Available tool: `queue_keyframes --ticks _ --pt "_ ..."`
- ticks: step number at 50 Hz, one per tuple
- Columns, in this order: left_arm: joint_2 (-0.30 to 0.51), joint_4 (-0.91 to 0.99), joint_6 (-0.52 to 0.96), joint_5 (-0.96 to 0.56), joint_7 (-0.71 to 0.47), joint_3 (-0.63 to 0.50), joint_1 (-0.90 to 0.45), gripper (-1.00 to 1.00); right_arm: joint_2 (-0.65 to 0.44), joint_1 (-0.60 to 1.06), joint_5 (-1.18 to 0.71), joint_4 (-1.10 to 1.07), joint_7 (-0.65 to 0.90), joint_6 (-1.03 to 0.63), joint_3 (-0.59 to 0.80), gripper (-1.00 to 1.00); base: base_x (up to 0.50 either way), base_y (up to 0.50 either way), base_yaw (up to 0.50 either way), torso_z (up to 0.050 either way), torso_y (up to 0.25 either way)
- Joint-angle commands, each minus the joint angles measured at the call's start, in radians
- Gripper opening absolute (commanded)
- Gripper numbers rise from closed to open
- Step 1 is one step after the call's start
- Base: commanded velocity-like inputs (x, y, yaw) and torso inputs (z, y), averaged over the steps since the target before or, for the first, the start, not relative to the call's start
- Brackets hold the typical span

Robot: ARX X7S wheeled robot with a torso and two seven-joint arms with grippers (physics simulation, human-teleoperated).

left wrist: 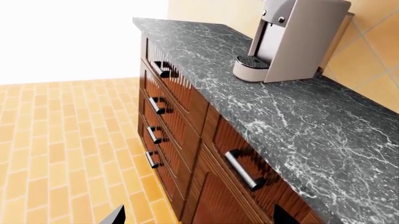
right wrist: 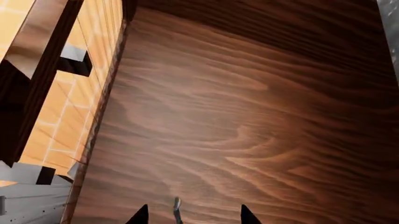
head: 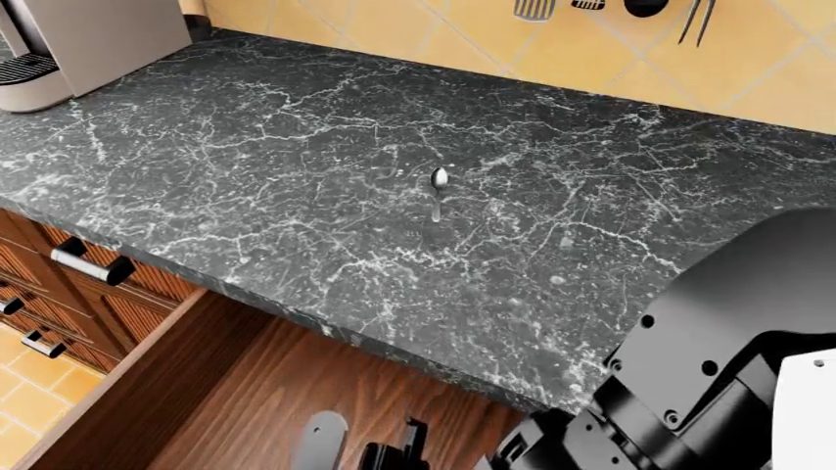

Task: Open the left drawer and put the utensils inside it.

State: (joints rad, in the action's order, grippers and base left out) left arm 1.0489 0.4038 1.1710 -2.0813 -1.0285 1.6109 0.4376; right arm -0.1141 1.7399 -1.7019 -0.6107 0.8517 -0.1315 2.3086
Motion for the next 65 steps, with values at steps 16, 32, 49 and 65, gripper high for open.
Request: queue_keyframes --ticks 16,32,49,65 --pt "-0.014 -0.004 0.016 0.004 0.01 0.01 -0.004 1.0 -0.327 0.43 -0.115 -0.18 -0.074 0.044 -0.261 1.0 0.0 0.0 0.0 0.0 0.0" --pt "-0.006 0.003 0.003 -0.005 0.001 -0.003 -0.008 1.0 -0.515 0.533 -0.31 0.316 -0.247 -0.074 -0.332 1.0 0.0 0.0 0.0 0.0 0.0" --pt "-0.006 0.002 -0.01 0.01 0.007 -0.03 -0.019 1.0 -0.164 0.334 -0.54 0.958 -0.19 -0.142 -0.295 1.0 0.0 0.0 0.0 0.0 -0.001" --pt "-0.023 0.009 -0.008 0.027 0.02 -0.041 -0.029 1.0 -0.029 0.182 -0.566 1.013 -0.087 -0.072 -0.299 1.0 0.0 0.0 0.0 0.0 0.0"
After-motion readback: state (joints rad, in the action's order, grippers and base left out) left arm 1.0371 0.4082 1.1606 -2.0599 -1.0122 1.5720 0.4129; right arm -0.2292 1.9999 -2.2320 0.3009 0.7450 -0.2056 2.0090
